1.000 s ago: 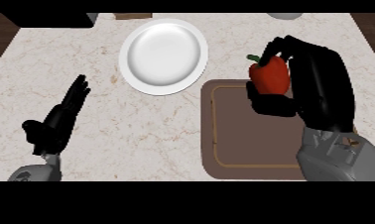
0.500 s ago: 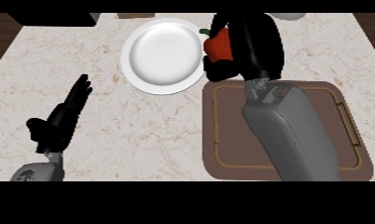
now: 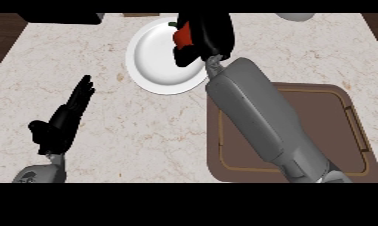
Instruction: Pick the bell pepper from the tray and place it in the plate
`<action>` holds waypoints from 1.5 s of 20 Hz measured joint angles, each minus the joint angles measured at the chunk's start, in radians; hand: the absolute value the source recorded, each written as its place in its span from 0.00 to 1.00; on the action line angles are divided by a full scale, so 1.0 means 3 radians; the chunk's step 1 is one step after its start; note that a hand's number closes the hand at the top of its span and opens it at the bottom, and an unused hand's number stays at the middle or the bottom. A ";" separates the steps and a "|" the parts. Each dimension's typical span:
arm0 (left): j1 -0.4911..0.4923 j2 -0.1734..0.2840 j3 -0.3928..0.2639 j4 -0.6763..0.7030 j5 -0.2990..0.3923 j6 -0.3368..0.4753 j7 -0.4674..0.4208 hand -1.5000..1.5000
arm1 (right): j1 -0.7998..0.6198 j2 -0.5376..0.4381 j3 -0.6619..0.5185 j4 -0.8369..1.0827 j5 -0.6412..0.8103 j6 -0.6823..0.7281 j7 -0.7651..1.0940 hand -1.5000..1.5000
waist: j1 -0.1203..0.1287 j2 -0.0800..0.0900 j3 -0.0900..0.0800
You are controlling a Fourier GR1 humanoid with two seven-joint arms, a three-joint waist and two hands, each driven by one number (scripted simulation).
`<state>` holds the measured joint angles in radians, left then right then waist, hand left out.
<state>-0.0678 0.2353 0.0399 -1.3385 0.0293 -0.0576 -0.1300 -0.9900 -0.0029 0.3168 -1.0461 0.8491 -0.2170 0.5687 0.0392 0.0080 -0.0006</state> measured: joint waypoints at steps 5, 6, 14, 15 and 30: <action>-0.0073 -0.0031 -0.0027 0.0019 -0.0020 -0.0022 0.0007 0.50 | -0.0362 0.0007 0.0181 0.0711 -0.0411 -0.0494 -0.0062 1.00 | 0.0060 0.0017 -0.0001; -0.0082 -0.0022 -0.0023 0.0051 -0.0018 -0.0045 -0.0022 0.50 | -0.0383 0.0007 0.0185 0.0767 -0.0494 -0.0636 -0.0045 1.00 | 0.0077 0.0022 -0.0001; -0.0224 -0.0113 -0.0101 0.0097 -0.0097 0.0003 0.0034 0.50 | -0.0602 0.0009 0.0422 0.1363 -0.1161 -0.1304 0.0117 0.00 | 0.0158 0.0040 -0.0001; -0.0203 -0.0111 -0.0098 0.0097 -0.0086 -0.0016 0.0021 0.50 | -0.0617 0.0009 0.0406 0.1434 -0.1243 -0.1351 0.0090 0.00 | 0.0168 0.0044 -0.0001; -0.0033 -0.0075 0.0006 -0.0001 -0.0057 0.0001 0.0017 0.50 | -0.0059 -0.0048 -0.0307 0.0960 -0.2471 -0.2050 -0.1268 0.00 | -0.0009 0.0009 0.0007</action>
<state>-0.0778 0.2128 0.0417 -1.3389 0.0123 -0.0574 -0.1251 -1.0078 -0.0172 0.2245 -0.7582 0.1077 -0.8320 0.1883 0.0366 0.0107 0.0015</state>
